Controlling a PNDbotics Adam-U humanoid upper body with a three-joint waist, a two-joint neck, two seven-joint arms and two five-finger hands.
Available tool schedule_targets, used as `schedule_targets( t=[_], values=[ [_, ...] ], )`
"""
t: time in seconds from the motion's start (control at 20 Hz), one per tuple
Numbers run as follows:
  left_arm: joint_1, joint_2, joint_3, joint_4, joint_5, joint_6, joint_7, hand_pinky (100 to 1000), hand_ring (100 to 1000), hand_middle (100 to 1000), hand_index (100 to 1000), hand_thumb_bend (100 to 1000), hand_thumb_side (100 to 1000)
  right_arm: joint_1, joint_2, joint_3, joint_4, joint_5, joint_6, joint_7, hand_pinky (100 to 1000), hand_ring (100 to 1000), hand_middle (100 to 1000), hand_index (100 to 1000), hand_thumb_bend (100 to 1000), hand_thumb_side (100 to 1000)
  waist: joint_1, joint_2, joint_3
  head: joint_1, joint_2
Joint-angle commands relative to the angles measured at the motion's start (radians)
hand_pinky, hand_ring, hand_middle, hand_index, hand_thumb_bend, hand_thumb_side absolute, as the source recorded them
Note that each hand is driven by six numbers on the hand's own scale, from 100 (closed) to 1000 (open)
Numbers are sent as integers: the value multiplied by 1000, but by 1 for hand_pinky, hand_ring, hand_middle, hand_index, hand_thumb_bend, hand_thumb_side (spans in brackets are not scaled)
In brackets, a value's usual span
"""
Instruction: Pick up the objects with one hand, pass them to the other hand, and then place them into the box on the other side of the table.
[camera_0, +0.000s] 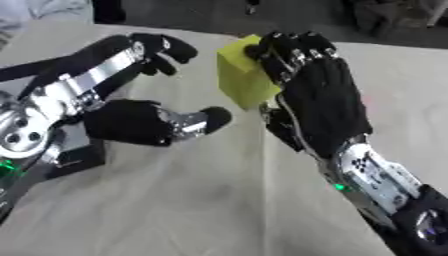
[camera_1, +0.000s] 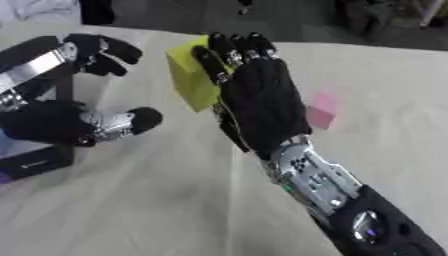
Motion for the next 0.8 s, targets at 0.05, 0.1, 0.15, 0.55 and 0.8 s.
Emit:
schedule_targets(
  t=[0.05, 0.1, 0.15, 0.55, 0.8],
  values=[
    [-24, -1, 4, -9, -36, 2, -38, 919, 834, 819, 888, 637, 567, -10, 24, -14, 11, 40, 13, -17, 563, 533, 386, 486, 100, 100, 6, -29, 0, -2, -2],
    [-27, -4, 4, -7, -43, 5, -46, 921, 835, 819, 888, 649, 574, -10, 34, -14, 21, 50, 16, -24, 562, 533, 387, 486, 100, 100, 6, -29, 1, -2, -2],
    [-30, -7, 2, -2, -49, 11, -52, 923, 836, 820, 892, 679, 587, -11, 44, -14, 30, 60, 19, -32, 562, 533, 387, 486, 100, 100, 6, -30, 1, -1, -3],
    [-55, -37, -19, 59, -99, 79, -9, 938, 843, 828, 914, 661, 582, -22, 87, 3, 91, 101, 25, -72, 561, 532, 388, 487, 100, 100, 8, -32, 2, 0, -8],
    [-58, -49, -25, 81, -108, 101, 48, 943, 846, 832, 921, 636, 574, -25, 93, 10, 104, 97, 24, -83, 562, 532, 387, 488, 100, 100, 8, -31, 2, 3, -11]
  ],
)
